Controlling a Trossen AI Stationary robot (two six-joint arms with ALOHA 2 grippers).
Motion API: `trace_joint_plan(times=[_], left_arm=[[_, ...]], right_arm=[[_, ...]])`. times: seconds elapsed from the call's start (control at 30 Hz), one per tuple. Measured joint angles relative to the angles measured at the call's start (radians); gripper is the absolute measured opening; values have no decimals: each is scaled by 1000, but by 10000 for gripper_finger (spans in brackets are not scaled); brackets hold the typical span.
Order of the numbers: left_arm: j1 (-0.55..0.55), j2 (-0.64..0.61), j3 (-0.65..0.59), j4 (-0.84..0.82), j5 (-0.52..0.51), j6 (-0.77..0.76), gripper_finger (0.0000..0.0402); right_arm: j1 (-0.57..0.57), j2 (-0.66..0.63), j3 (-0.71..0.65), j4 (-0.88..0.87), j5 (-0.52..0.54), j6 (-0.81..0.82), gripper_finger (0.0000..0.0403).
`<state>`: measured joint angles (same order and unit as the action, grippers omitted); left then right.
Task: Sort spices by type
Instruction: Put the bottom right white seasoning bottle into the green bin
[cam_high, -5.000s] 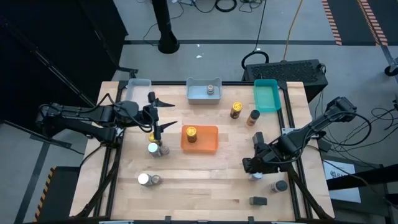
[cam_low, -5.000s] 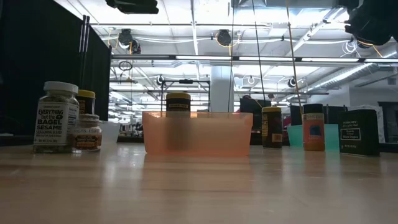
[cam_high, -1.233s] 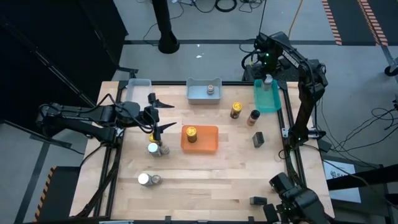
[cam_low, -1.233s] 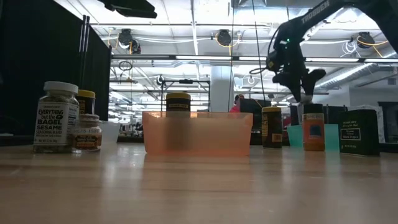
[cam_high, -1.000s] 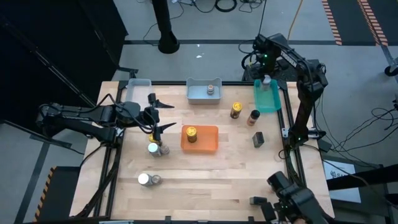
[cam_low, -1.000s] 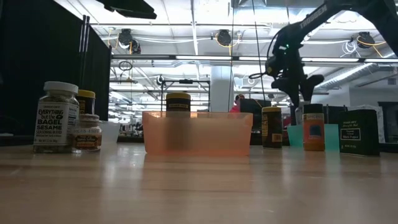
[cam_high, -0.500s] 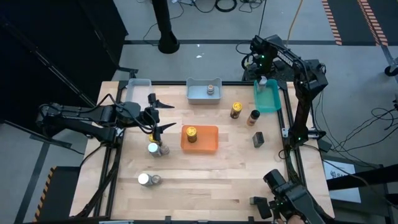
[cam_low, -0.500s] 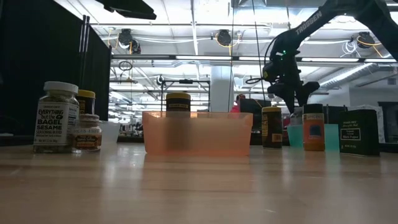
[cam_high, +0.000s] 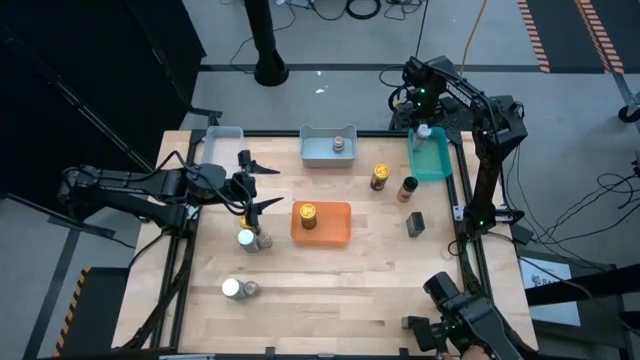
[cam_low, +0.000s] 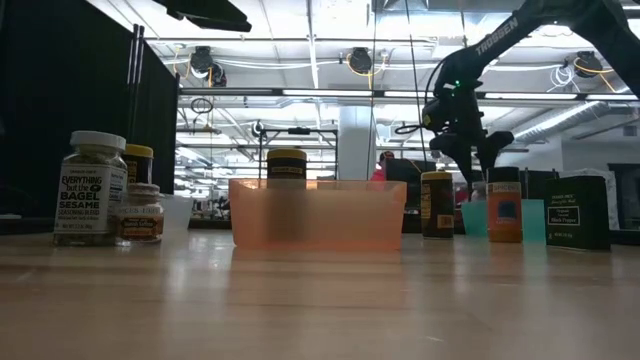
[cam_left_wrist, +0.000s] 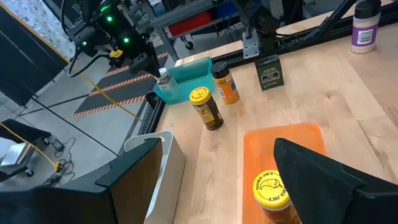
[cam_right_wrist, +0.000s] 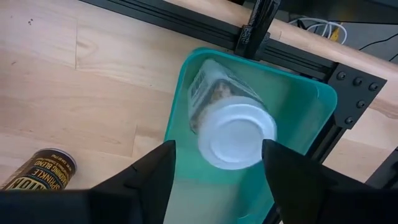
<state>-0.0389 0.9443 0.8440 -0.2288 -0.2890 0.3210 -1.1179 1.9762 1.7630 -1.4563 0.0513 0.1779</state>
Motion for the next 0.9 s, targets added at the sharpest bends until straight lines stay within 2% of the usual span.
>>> trace_joint_plan(times=[0.3,0.43,0.57,0.73,0.9], left_arm=[[0,0,0,1,0,0,316],[0,0,0,1,0,0,316],[0,0,0,1,0,0,316],[0,0,0,1,0,0,316],[0,0,0,-28,0,0,316]], right_arm=[[0,0,21,-12,12,-5,188],[3,0,99,-71,142,31,169],[16,-13,155,-111,277,123,118],[36,-16,110,-101,290,148,18],[55,-15,3,-69,290,159,10]])
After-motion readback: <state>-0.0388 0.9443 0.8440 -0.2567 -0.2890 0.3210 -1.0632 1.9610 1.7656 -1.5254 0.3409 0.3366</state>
